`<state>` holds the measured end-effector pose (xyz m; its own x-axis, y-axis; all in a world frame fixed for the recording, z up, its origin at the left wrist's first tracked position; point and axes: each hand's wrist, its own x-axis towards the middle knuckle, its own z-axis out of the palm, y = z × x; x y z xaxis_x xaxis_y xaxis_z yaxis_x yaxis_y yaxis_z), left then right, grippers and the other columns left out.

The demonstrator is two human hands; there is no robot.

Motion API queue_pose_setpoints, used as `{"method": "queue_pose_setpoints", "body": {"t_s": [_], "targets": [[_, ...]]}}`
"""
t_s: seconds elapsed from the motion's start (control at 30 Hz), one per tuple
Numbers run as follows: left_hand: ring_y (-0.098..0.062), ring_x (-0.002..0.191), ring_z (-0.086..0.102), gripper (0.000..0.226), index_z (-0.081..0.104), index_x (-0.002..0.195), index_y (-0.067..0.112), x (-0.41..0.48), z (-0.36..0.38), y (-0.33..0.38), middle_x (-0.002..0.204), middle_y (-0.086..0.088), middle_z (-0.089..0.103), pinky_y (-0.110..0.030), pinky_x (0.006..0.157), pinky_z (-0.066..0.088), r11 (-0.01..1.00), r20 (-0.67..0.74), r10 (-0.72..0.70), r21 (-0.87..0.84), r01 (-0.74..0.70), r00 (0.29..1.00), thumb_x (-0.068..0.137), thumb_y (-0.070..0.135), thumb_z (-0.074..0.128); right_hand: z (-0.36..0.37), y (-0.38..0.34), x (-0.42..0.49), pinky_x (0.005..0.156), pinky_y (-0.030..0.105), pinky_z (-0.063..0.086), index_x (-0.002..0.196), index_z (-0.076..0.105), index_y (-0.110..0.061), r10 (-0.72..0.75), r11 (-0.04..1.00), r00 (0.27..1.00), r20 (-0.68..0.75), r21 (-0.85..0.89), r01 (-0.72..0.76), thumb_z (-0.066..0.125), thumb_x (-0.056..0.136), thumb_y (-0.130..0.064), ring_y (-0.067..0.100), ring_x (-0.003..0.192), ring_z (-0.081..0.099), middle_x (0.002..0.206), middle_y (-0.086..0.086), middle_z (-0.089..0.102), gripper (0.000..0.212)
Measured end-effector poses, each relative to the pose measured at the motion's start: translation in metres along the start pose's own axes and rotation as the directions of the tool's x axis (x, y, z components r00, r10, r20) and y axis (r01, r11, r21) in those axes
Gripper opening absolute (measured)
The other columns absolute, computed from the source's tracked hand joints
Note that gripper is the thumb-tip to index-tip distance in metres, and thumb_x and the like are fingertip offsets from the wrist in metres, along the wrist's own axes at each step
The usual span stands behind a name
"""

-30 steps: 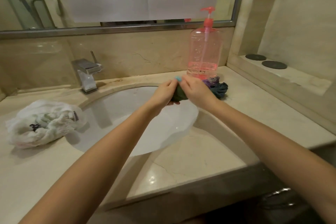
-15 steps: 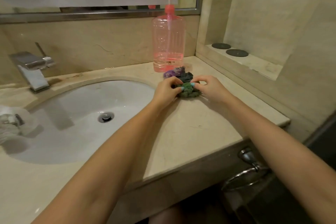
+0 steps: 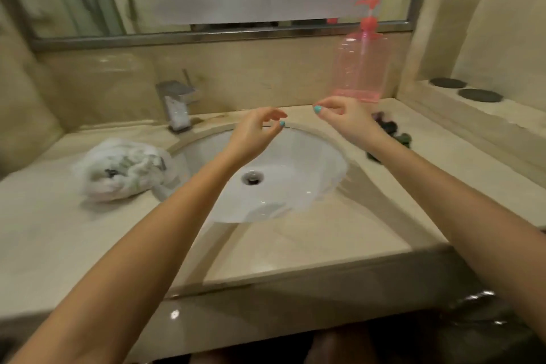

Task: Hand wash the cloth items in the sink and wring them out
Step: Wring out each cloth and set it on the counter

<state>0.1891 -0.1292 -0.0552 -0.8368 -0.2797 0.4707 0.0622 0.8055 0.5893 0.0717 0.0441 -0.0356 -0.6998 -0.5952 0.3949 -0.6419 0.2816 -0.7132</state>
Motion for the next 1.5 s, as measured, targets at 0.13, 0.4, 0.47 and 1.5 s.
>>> {"method": "queue_pose_setpoints", "body": {"t_s": [0.13, 0.4, 0.47, 1.5], "targets": [[-0.025, 0.102, 0.064, 0.019, 0.072, 0.108, 0.006, -0.058, -0.079, -0.054, 0.108, -0.008, 0.072, -0.032, 0.091, 0.043, 0.973, -0.108, 0.014, 0.232, 0.012, 0.994, 0.092, 0.010, 0.062, 0.091, -0.056, 0.011, 0.085, 0.029, 0.046, 0.107, 0.071, -0.011, -0.068, 0.998, 0.965, 0.252, 0.018, 0.066, 0.060, 0.094, -0.020, 0.016, 0.092, 0.062, 0.103, 0.007, 0.071, 0.019], [-0.034, 0.119, 0.051, 0.041, 0.056, 0.132, 0.018, -0.145, -0.186, -0.141, 0.131, -0.013, 0.057, -0.038, 0.095, 0.041, 0.746, -0.280, -0.445, 0.409, 0.525, 0.851, 0.093, 0.028, 0.058, 0.236, -0.148, -0.005, 0.087, 0.020, 0.040, 0.142, 0.045, -0.010, -0.119, 0.989, 0.859, 0.498, 0.134, 0.059, 0.054, 0.099, -0.029, 0.019, 0.113, 0.057, 0.132, 0.011, 0.058, 0.048], [-0.029, 0.110, 0.054, 0.044, 0.056, 0.132, 0.012, -0.153, -0.191, -0.146, 0.125, -0.016, 0.057, -0.027, 0.085, 0.038, 0.799, -0.232, -0.491, 0.262, 0.540, 0.840, 0.091, 0.024, 0.064, 0.262, -0.156, -0.009, 0.090, 0.018, 0.036, 0.146, 0.038, -0.006, -0.098, 0.989, 0.856, 0.508, 0.148, 0.026, 0.055, 0.098, -0.024, 0.022, 0.124, 0.051, 0.143, 0.011, 0.049, 0.054], [-0.010, 0.075, 0.058, 0.014, 0.060, 0.097, 0.018, 0.067, -0.131, 0.020, 0.085, 0.001, 0.060, -0.023, 0.061, 0.051, 0.845, -0.070, -0.189, -0.520, 0.126, 0.979, 0.099, 0.031, 0.056, -0.022, -0.095, 0.069, 0.061, 0.023, 0.046, 0.087, 0.063, -0.011, 0.019, 0.998, 0.954, 0.300, -0.062, -0.001, 0.067, 0.090, -0.029, 0.013, 0.071, 0.058, 0.082, 0.001, 0.062, 0.019]]}}
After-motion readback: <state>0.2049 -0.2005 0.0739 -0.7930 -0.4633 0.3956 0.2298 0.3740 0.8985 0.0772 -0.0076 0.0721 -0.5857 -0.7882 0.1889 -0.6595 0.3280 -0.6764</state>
